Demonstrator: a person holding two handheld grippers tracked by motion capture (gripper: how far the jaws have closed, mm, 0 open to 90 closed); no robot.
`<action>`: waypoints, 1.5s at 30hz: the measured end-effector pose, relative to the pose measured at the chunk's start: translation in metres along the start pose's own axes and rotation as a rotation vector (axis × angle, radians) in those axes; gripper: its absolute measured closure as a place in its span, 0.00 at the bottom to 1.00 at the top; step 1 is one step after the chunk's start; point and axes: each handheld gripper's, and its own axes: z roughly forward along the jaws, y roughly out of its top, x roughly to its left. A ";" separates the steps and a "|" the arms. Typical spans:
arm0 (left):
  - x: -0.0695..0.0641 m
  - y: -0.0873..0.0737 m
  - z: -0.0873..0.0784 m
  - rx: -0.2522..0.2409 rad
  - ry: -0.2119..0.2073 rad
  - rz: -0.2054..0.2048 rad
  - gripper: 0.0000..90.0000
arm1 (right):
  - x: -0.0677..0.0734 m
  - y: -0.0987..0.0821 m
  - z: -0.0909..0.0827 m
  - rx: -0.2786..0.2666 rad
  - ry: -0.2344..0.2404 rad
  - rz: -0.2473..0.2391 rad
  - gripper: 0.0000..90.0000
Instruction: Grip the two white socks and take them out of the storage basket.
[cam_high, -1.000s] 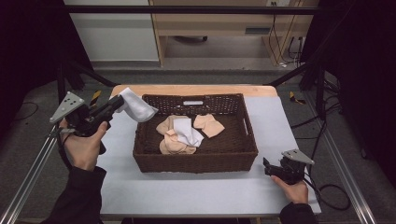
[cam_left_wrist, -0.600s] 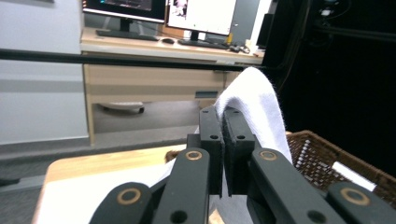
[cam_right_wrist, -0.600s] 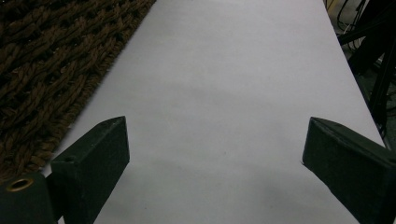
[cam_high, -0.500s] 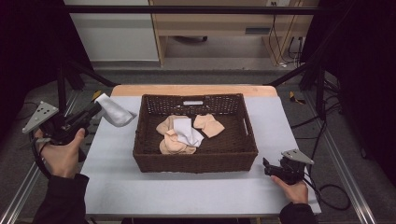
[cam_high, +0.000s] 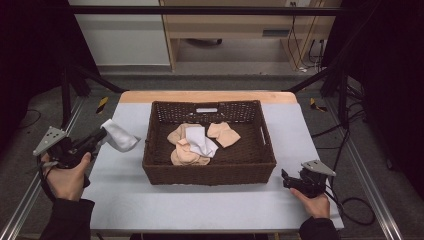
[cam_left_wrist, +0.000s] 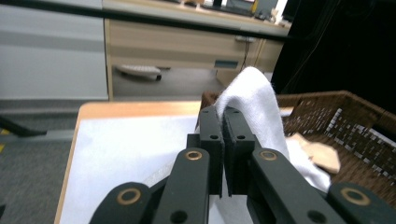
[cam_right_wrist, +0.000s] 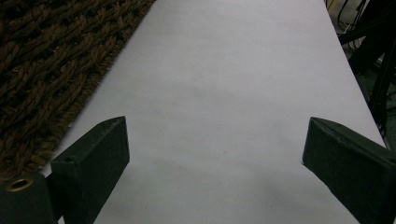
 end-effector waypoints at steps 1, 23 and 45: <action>0.001 -0.004 0.001 0.010 0.004 -0.003 0.97 | 0.000 0.000 0.000 0.000 0.000 0.000 0.08; 0.021 -0.070 0.028 0.324 0.084 0.009 0.94 | 0.000 0.000 -0.001 0.002 0.004 -0.002 0.08; -0.028 -0.019 0.028 0.137 0.022 0.039 0.52 | 0.000 0.000 -0.001 0.006 0.001 0.001 0.08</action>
